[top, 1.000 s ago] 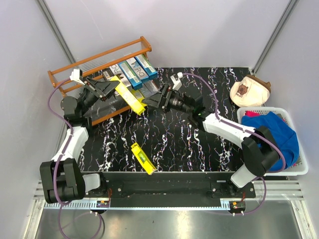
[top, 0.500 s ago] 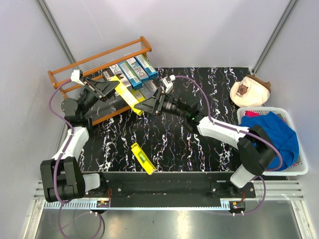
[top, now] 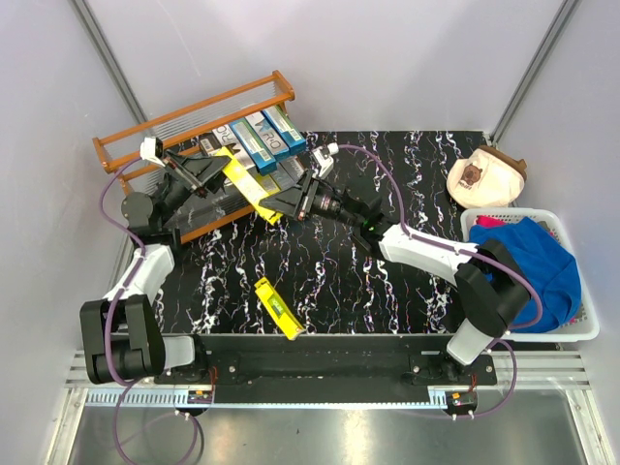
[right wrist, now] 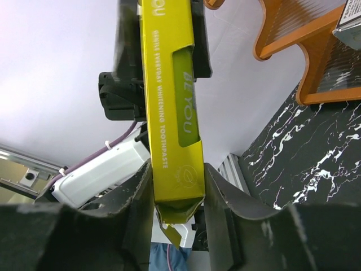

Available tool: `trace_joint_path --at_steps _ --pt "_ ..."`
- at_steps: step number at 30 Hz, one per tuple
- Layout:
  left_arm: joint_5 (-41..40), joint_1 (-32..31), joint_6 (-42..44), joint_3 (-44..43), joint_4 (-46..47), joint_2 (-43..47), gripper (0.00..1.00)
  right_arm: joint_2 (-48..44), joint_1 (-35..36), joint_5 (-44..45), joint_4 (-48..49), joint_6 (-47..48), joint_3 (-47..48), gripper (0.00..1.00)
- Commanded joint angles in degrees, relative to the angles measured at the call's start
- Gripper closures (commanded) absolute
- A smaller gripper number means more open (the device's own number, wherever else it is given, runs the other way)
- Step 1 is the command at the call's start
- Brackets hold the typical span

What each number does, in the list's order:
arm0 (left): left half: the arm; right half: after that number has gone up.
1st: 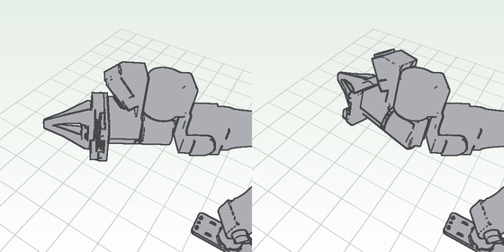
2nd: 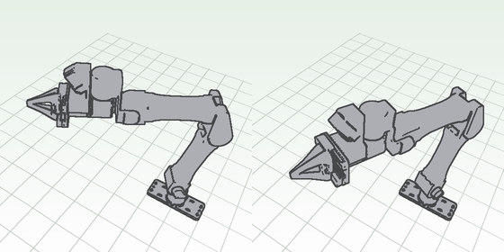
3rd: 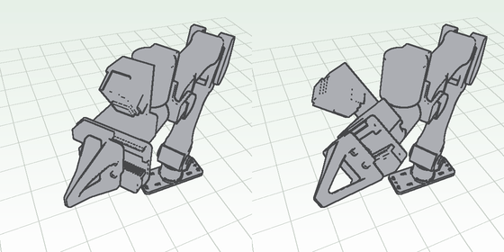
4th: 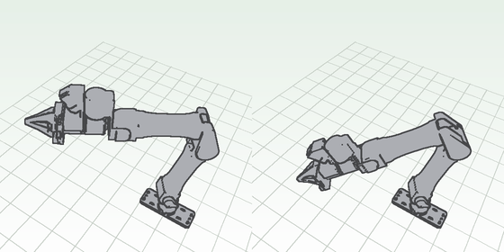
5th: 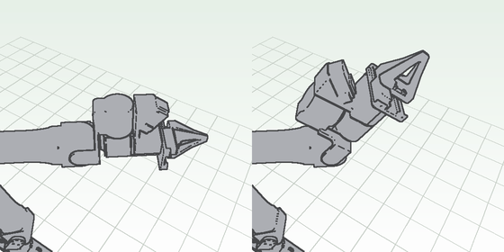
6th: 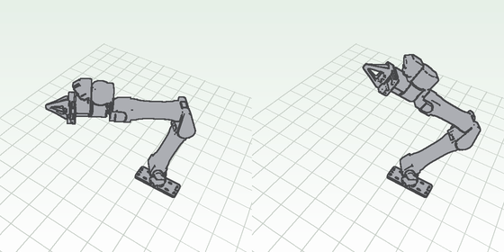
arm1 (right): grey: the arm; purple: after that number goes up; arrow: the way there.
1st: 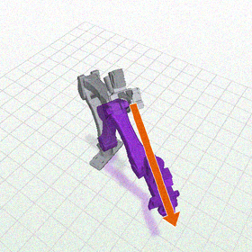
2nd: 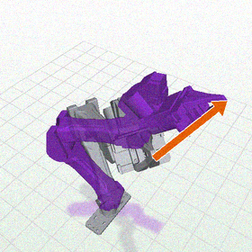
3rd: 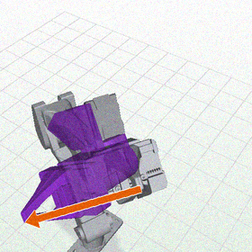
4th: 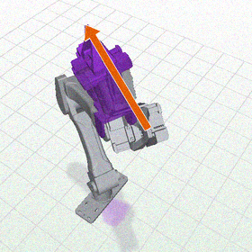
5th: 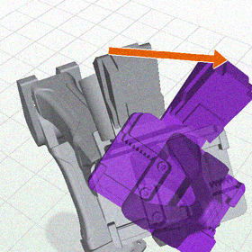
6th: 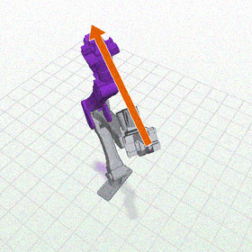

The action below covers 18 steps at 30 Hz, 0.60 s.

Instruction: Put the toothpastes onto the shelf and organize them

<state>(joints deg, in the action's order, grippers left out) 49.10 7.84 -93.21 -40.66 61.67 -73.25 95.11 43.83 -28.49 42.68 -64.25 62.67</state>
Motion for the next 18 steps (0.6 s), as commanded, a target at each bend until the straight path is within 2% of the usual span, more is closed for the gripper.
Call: trace_joint_path --at_steps 1,2,3,6,7,8,9,10,11,13,17,18 --pt "1.69 0.16 1.18 -0.82 3.91 0.65 0.37 -2.03 -0.33 0.72 1.80 -0.26 2.01 0.65" --pt "2.05 0.16 3.10 -1.43 1.46 0.83 0.31 -2.21 -0.59 1.15 1.01 -0.26 1.93 0.65" --pt "2.22 0.16 4.51 -1.70 -0.30 1.09 0.19 -2.38 -0.94 1.50 0.40 -0.26 1.23 0.66" --pt "2.75 0.16 13.20 -3.28 -12.59 3.63 0.01 -3.88 -2.17 2.39 -1.36 -0.26 -0.44 0.68" --pt "2.49 0.16 16.36 -4.76 -17.06 4.17 0.01 -4.66 -2.52 2.39 -1.54 -0.18 -0.80 0.68" --pt "2.14 0.16 23.35 -5.64 -27.72 4.69 0.01 -5.11 -2.87 2.47 -1.89 0.09 -1.50 0.69" --pt "0.40 0.16 27.34 -6.78 -33.40 5.57 0.01 -5.55 -3.31 2.65 -3.20 0.26 -1.76 0.69" --pt "-1.19 0.16 31.56 -9.58 -46.51 5.93 0.01 -6.51 -3.58 2.82 -4.00 0.96 -2.03 0.69" --pt "-3.03 0.08 39.60 -11.17 -52.47 6.02 0.01 -6.95 -3.75 2.74 -4.61 1.32 -2.55 0.69" --pt "-8.22 0.08 45.37 -14.69 -64.32 6.28 0.01 -8.00 -4.19 2.13 -6.28 2.37 -3.08 0.69" --pt "-16.65 0.07 55.31 -17.51 -74.13 8.38 0.01 -8.63 -4.55 -1.03 -8.83 3.95 -4.84 0.70" --pt "-21.19 -0.01 56.55 -18.04 -75.80 9.70 0.01 -8.63 -4.63 -1.91 -9.97 4.65 -5.10 0.70"
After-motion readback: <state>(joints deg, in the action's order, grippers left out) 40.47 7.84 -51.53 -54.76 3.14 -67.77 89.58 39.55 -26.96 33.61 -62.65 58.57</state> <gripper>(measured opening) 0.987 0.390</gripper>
